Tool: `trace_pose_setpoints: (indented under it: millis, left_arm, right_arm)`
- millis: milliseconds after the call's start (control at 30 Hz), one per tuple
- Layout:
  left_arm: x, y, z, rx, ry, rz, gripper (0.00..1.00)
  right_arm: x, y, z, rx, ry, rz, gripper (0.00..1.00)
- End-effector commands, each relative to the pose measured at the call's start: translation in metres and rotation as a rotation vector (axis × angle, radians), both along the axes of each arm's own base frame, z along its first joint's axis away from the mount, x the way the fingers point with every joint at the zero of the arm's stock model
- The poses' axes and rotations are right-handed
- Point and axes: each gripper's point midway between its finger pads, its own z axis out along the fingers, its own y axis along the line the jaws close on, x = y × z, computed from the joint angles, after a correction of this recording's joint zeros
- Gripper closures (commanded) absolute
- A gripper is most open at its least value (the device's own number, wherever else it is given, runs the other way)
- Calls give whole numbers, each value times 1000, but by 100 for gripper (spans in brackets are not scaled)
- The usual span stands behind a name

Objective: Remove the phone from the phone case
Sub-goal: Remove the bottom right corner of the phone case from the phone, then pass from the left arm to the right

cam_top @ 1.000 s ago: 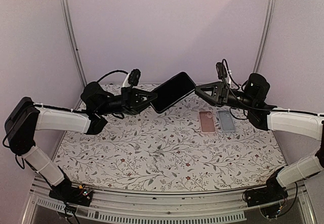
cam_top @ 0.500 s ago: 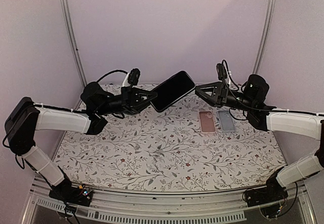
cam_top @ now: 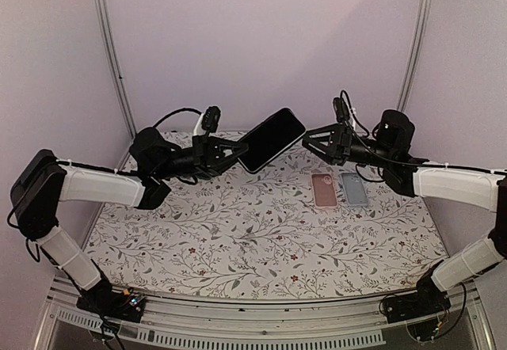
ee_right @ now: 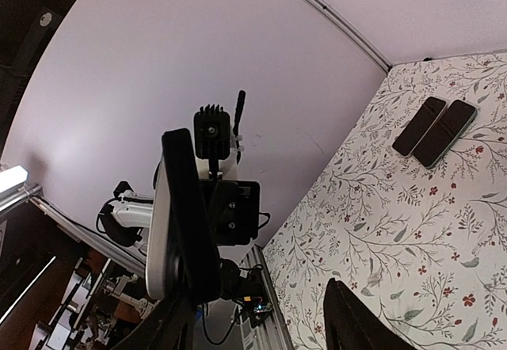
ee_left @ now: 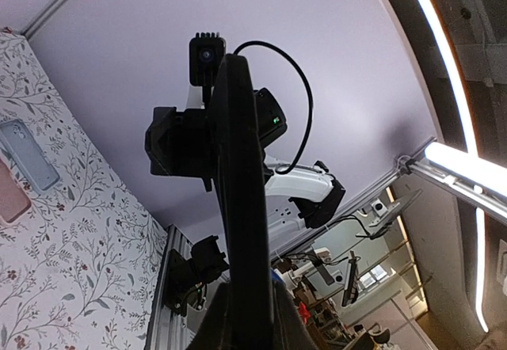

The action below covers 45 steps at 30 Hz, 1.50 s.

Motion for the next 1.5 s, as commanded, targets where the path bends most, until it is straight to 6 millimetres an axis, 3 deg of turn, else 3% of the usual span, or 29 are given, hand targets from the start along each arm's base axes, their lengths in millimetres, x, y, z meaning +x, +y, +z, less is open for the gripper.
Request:
trace_pose_setpoints:
  millis: [0, 233, 400, 767, 1033, 1400, 1467]
  left_arm:
    - [-57, -6, 61, -155, -281, -161, 100]
    - [-54, -11, 52, -127, -257, -167, 100]
    - [-48, -17, 45, -111, -219, -182, 100]
    - [-48, -24, 30, -60, -182, -214, 100]
    - [-18, -29, 3, 33, -51, -110, 100]
    - [6, -36, -35, 199, 28, -6, 100]
    - [11, -35, -45, 254, 37, 26, 92]
  right_arm:
    - [-7, 20, -51, -116, 162, 61, 42]
    - [-15, 33, -44, -89, 134, 119, 42]
    - [-33, 56, -31, -28, 101, 231, 42]
    - [-29, 52, -5, 78, 56, 178, 45]
    - [-25, 41, 6, 133, 26, 101, 61]
    - [-23, 35, 8, 209, 48, 53, 100]
    - [-22, 36, 4, 206, 61, 48, 100]
